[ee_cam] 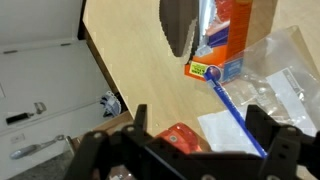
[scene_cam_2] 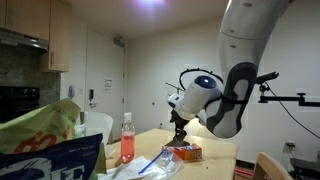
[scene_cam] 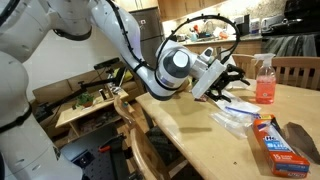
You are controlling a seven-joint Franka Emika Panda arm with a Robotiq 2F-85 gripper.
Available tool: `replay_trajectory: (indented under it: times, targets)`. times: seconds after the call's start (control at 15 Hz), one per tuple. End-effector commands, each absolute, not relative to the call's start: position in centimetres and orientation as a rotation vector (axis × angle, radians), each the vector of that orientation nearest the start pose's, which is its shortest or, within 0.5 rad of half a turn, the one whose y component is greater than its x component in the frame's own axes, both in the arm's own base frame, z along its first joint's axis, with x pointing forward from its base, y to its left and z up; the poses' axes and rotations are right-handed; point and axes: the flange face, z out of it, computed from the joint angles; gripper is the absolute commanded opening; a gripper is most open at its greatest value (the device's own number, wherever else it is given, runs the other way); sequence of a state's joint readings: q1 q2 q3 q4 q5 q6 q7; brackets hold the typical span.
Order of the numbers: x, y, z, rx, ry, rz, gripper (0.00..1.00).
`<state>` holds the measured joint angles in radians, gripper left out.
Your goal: Take a ziplock bag out of the box and put it on the table
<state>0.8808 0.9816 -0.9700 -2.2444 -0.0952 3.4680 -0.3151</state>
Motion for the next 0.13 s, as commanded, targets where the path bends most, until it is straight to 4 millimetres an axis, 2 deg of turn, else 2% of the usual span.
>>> replay_trajectory:
  times: [0.0,0.07]
  targets:
    - [57.18,-3.56,16.66,2.153,0.897,0.534,1.00]
    - [57.34,-3.71,16.81,2.157,0.880,0.543,1.00]
